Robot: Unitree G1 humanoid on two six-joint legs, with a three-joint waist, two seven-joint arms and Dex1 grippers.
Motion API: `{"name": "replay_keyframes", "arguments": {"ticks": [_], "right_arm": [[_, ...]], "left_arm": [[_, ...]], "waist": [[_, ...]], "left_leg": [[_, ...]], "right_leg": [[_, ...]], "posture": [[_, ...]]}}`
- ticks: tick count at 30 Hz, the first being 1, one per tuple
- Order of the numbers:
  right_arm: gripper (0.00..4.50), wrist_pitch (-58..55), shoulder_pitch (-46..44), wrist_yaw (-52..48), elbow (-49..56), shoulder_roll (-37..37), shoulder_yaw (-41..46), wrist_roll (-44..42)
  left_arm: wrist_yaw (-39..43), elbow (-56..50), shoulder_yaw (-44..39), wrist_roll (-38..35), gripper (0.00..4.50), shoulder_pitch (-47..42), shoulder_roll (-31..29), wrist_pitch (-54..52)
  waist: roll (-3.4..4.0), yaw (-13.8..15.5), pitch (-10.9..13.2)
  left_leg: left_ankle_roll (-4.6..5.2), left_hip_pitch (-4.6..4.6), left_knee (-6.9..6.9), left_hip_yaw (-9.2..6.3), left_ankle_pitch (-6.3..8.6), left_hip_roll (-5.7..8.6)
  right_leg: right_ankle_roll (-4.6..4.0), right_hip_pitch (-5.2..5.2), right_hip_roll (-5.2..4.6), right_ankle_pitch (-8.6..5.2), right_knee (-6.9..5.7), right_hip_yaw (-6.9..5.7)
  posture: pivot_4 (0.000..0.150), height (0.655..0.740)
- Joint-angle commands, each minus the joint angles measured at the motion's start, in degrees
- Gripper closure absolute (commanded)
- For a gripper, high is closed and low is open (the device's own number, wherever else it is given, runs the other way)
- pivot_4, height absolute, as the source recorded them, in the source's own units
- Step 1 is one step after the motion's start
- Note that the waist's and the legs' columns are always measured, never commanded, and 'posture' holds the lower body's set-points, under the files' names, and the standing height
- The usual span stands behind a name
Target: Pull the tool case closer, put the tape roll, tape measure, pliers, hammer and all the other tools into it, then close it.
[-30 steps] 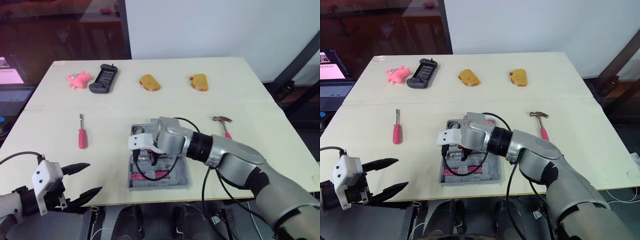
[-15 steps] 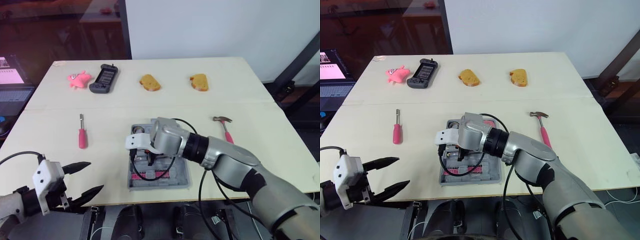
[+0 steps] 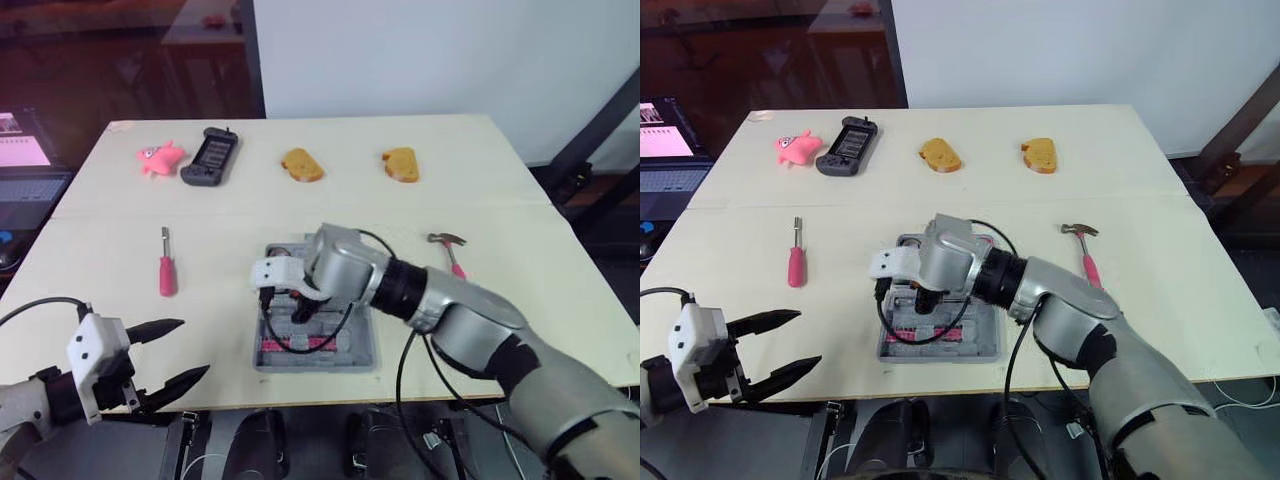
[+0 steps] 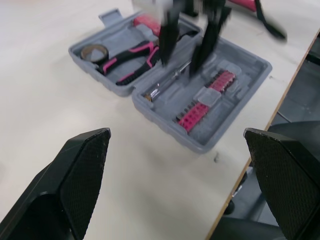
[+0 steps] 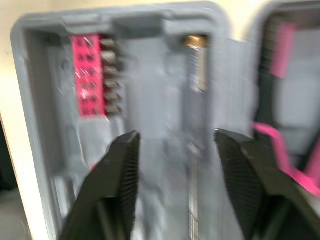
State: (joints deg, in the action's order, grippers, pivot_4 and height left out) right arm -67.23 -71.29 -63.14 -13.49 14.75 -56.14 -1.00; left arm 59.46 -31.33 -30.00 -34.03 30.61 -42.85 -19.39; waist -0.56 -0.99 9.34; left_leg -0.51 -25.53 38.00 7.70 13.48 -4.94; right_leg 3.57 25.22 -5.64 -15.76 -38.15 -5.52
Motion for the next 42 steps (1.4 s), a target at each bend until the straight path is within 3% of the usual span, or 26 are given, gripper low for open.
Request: {"name": "replay_keyframes", "arguments": {"ticks": [1,6,9,11,14,17,37,42], "right_arm": [[2.12,-1.09,-1.19,-2.26,8.72,3.45,5.05,-2.85],[2.12,5.3,8.55,1.22,20.13,7.72,18.91,-7.07],[2.12,22.26,18.45,5.6,23.26,8.05,25.36,-6.48],[2.12,27.88,23.12,5.72,23.26,9.39,25.81,-5.77],[2.98,27.24,27.36,3.84,22.35,9.91,25.24,-7.63],[4.46,33.06,30.06,4.45,20.6,9.49,24.52,-5.92],[4.46,46.81,34.72,7.96,-2.81,5.41,18.93,7.13],[4.46,49.39,35.25,9.4,-6.68,4.85,19.86,8.69]], "left_arm": [[0.27,-0.61,-0.47,-0.73,0.0,-0.33,-0.46,0.02],[0.5,-0.46,-0.02,-1.6,0.0,-1.83,-0.47,-0.39],[0.83,-0.47,0.38,-1.62,0.0,-2.48,-0.57,-0.47],[0.91,-0.21,0.73,-1.56,0.0,-3.08,-0.79,-0.52],[1.0,0.23,1.33,-1.59,0.0,-4.1,-1.29,-0.72],[1.13,0.59,1.78,-1.64,0.0,-4.89,-1.7,-0.87],[3.06,2.26,1.05,-0.19,0.0,-5.74,-3.96,-0.97],[3.15,2.51,0.92,-0.16,0.0,-5.72,-4.08,-0.97]], "waist": [[0.0,-0.1,0.0],[-0.04,-0.02,-0.02],[-0.06,-0.01,-0.04],[-0.03,0.01,-0.02],[-0.04,-0.02,-0.02],[-0.04,-0.12,-0.02],[-0.04,-0.13,-0.03],[-0.06,-0.15,-0.06]], "left_leg": [[0.0,0.0,-0.01,-0.01,0.0,0.0],[0.0,0.01,-0.09,0.0,0.0,-0.01],[0.0,0.03,-0.07,0.0,-0.01,-0.01],[0.0,0.05,-0.07,0.02,0.0,0.0],[-0.01,0.06,-0.06,0.03,-0.02,0.01],[-0.02,0.08,-0.05,0.0,-0.03,0.0],[-0.02,0.15,-0.05,0.01,-0.04,0.0],[-0.04,0.51,-0.05,0.0,-0.03,-0.01]], "right_leg": [[0.0,0.01,0.0,0.0,0.0,0.0],[0.03,-0.06,0.04,0.01,0.02,-0.01],[0.04,-0.27,0.05,0.02,0.01,-0.02],[0.05,-0.32,0.05,0.01,0.03,-0.04],[0.05,-0.36,0.06,0.01,0.02,-0.04],[0.05,-0.36,0.08,0.01,0.01,-0.04],[0.05,-0.46,0.1,0.0,0.01,-0.04],[0.03,-0.65,0.1,-0.02,0.03,-0.06]], "posture": [[0.15,0.7188],[0.15,0.7188],[0.15,0.7188],[0.15,0.7188],[0.15,0.7188],[0.15,0.7188],[0.15,0.7188],[0.15,0.7188]]}}
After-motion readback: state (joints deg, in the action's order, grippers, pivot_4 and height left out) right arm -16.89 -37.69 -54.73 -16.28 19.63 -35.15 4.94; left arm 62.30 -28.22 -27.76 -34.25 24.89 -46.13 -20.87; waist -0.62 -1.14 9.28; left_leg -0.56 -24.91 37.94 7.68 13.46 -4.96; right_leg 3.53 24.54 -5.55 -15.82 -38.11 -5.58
